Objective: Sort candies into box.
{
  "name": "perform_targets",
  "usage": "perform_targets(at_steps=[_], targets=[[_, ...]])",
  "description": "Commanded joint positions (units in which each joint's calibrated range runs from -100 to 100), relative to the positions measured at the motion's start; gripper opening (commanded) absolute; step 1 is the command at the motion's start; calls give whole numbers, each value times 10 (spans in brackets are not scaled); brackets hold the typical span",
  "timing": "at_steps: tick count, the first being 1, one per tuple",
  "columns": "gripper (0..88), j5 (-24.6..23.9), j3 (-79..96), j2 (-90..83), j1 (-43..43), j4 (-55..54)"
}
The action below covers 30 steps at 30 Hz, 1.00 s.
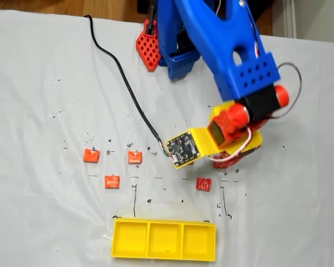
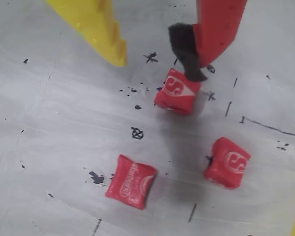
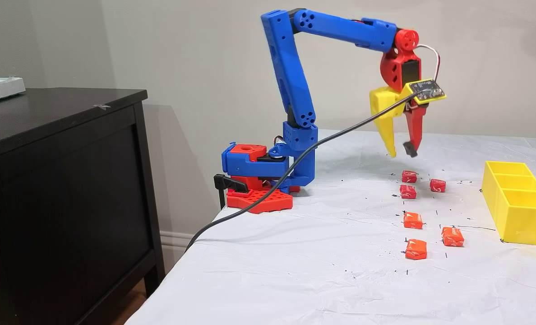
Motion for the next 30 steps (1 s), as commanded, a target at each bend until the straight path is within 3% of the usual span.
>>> perform_targets(at_steps=[1, 8, 30], targets=[[238, -6, -57, 23, 3, 4], [295, -12, -69, 44, -3, -9], [312, -24, -69, 119, -21, -49]])
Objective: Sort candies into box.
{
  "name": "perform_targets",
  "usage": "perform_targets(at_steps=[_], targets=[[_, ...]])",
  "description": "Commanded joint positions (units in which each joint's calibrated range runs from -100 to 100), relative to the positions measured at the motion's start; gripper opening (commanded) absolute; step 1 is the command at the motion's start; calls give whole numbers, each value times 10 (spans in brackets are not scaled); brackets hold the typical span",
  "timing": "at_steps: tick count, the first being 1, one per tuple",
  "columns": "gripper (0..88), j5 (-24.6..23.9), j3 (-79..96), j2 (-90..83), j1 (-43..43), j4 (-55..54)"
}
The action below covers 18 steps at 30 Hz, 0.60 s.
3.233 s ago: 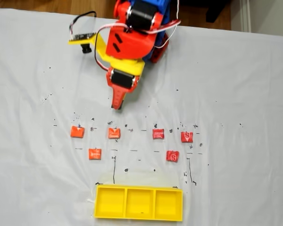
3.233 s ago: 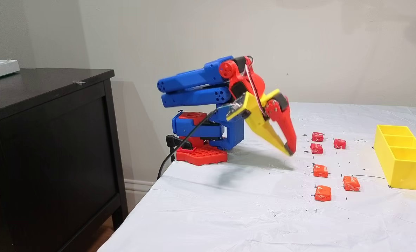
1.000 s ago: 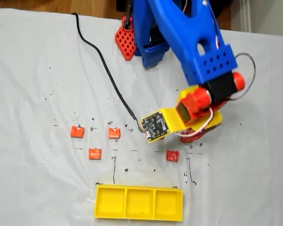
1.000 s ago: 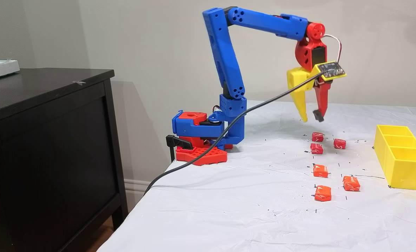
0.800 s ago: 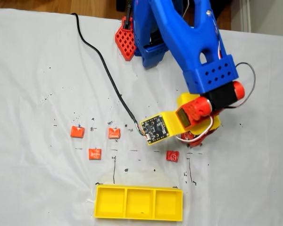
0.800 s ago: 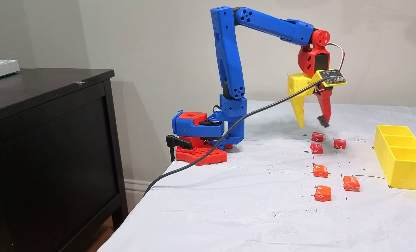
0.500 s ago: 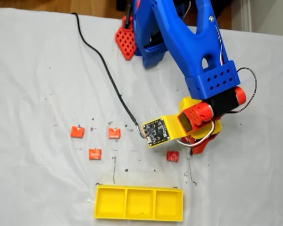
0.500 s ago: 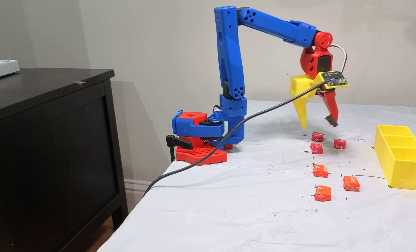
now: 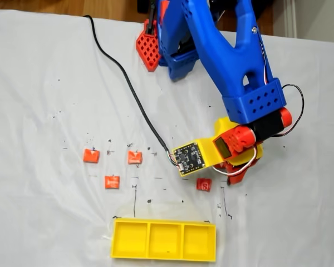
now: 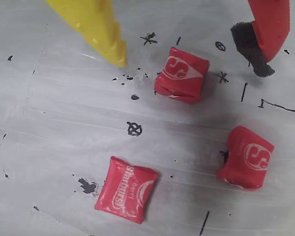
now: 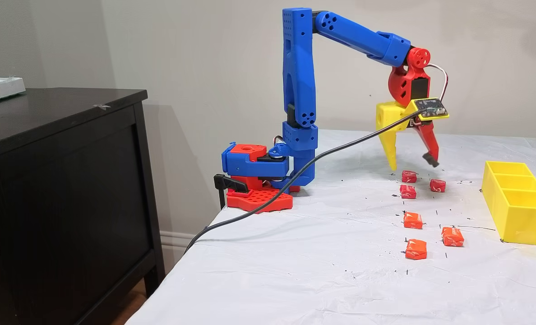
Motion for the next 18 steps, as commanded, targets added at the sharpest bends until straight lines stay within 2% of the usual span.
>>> perform_targets(at_steps=[1, 14, 18], targets=[[310, 0, -36, 15, -4, -14], [269, 3, -36, 69, -4, -56], [104, 4, -36, 73, -1, -65]])
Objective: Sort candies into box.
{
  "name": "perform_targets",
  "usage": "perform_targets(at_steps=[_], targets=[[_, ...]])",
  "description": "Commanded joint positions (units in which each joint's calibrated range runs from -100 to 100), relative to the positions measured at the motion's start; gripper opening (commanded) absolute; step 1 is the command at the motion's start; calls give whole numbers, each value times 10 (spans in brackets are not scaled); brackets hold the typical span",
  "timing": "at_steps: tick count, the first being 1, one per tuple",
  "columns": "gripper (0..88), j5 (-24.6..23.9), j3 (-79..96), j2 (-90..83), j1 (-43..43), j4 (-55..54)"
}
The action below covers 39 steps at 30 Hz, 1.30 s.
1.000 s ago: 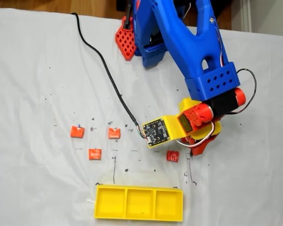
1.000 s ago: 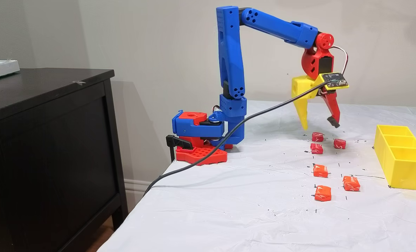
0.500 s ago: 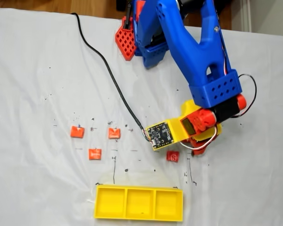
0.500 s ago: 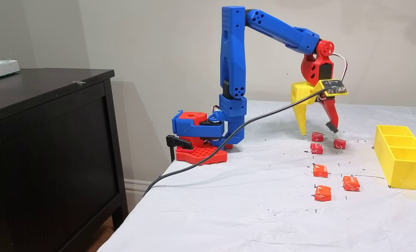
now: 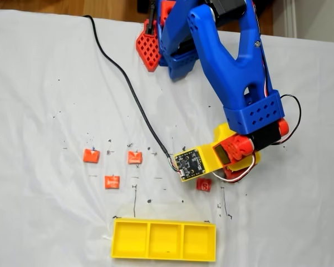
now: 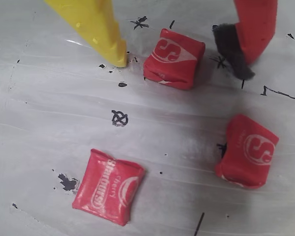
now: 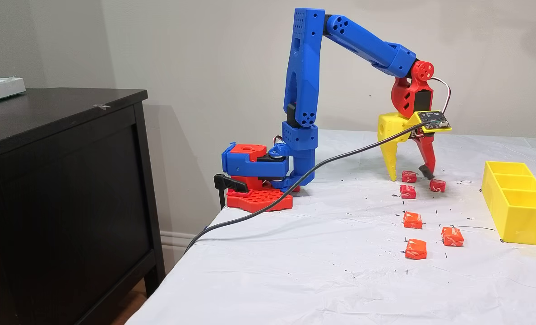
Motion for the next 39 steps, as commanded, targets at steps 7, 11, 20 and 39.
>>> perform_targets(at_steps=[7, 11, 20, 39], targets=[[2, 15, -79, -17, 21, 34], [2, 23, -95, -77, 35, 58], [2, 26, -139, -199, 99, 22], [1, 0, -136, -161, 159, -187]])
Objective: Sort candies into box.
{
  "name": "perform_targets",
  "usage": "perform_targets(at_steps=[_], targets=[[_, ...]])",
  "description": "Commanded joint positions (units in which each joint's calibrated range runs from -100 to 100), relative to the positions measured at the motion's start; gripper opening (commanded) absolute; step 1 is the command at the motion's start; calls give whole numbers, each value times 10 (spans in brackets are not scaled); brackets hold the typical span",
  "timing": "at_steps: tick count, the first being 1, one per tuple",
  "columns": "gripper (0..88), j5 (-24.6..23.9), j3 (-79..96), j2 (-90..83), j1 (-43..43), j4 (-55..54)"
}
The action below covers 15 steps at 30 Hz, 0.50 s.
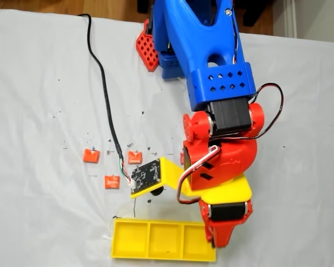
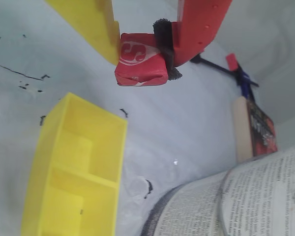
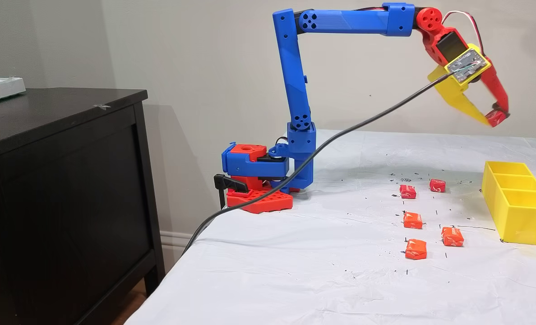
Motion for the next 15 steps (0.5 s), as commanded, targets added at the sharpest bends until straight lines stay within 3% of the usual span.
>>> perform_targets(at_steps=[1, 9, 15], targets=[[1, -4, -31, 14, 5, -36], [1, -12, -155, 148, 14, 81], [1, -14, -167, 169, 24, 30]])
